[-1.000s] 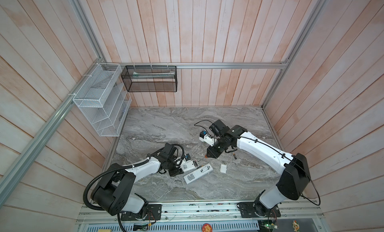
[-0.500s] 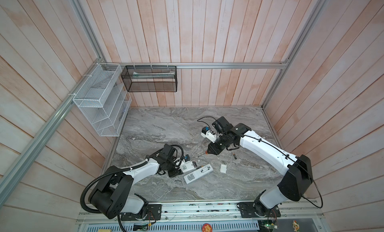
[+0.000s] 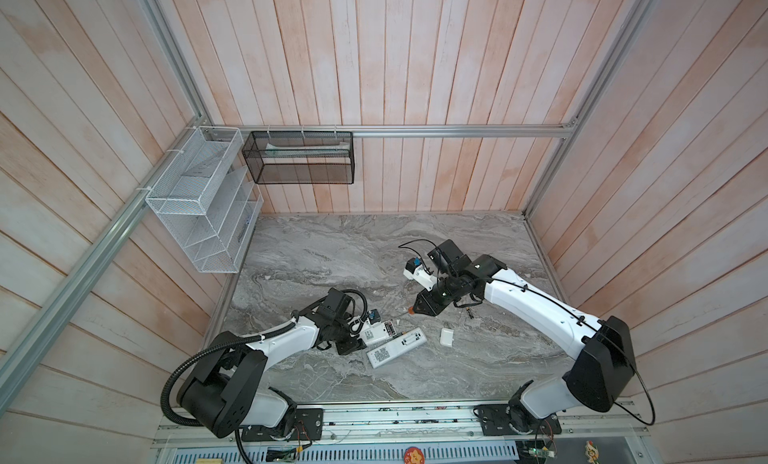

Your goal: Unload the batteries from the remote control

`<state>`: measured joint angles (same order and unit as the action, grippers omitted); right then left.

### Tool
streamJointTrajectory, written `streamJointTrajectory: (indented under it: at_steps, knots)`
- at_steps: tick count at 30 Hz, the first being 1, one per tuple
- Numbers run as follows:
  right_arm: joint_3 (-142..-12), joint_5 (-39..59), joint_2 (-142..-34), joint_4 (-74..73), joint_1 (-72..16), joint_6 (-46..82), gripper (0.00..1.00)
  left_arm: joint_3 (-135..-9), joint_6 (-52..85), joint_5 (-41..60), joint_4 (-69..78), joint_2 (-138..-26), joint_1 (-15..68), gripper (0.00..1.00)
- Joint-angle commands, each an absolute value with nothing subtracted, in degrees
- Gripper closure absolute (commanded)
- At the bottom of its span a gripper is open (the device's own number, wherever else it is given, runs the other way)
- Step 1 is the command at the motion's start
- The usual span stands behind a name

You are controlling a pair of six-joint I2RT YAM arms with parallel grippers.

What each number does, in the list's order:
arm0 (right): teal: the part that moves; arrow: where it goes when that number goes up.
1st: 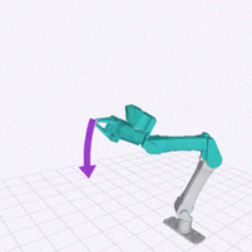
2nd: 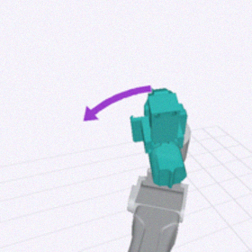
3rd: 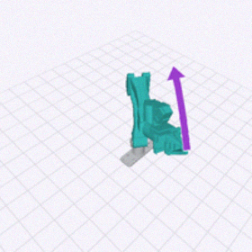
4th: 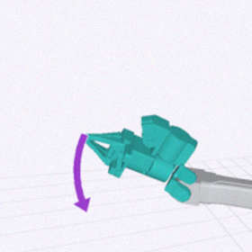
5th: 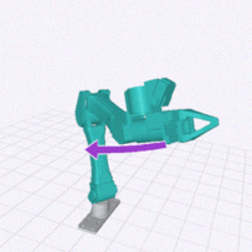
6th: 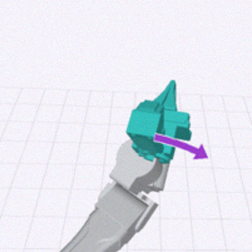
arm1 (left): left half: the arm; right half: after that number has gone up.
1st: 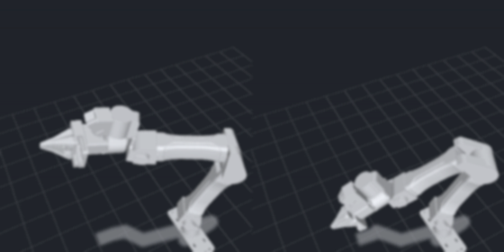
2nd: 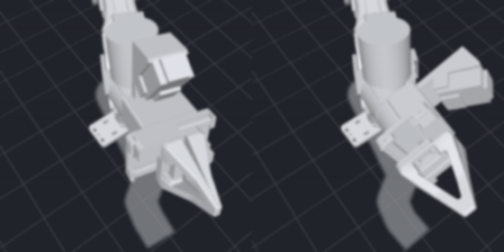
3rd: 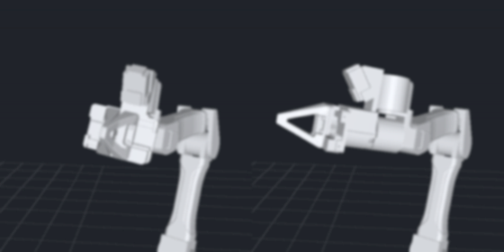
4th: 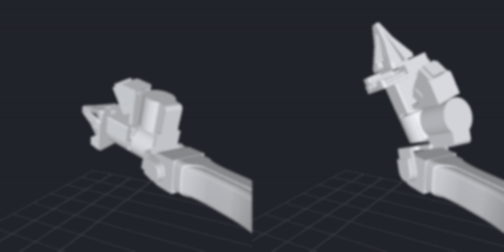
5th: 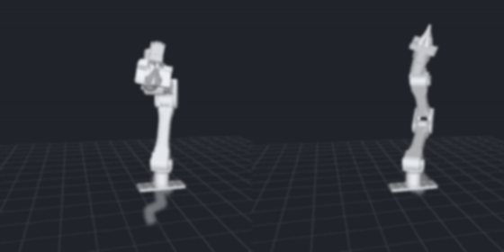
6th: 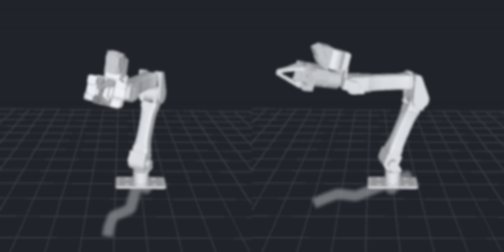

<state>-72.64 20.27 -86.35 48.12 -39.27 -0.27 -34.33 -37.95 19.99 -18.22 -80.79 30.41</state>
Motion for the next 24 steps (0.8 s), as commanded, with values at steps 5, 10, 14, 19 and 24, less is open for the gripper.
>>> streamJointTrajectory:
  at_steps: [5,10,14,19,24]
  knots:
    - [-71.12,21.79,-86.35,46.59,-39.20,0.28,0.91,-34.72,-39.22,20.58,-19.26,-81.28,30.93,0.50]
    - [-69.68,22.02,-86.48,46.31,-39.03,-0.13,0.91,-34.54,-39.20,20.40,-19.14,-81.02,30.94,0.50]
    - [-69.00,22.30,-86.65,45.79,-38.59,-0.17,0.91,-34.47,-39.20,20.40,-19.15,-81.12,30.94,0.50]
    - [-67.95,22.94,-86.92,45.36,-38.41,-0.25,0.91,-34.56,-39.20,20.48,-19.07,-81.20,30.94,0.50]
    - [-67.20,23.85,-87.18,44.92,-38.37,-0.43,0.91,-34.50,-39.20,20.41,-18.98,-81.19,30.89,0.50]
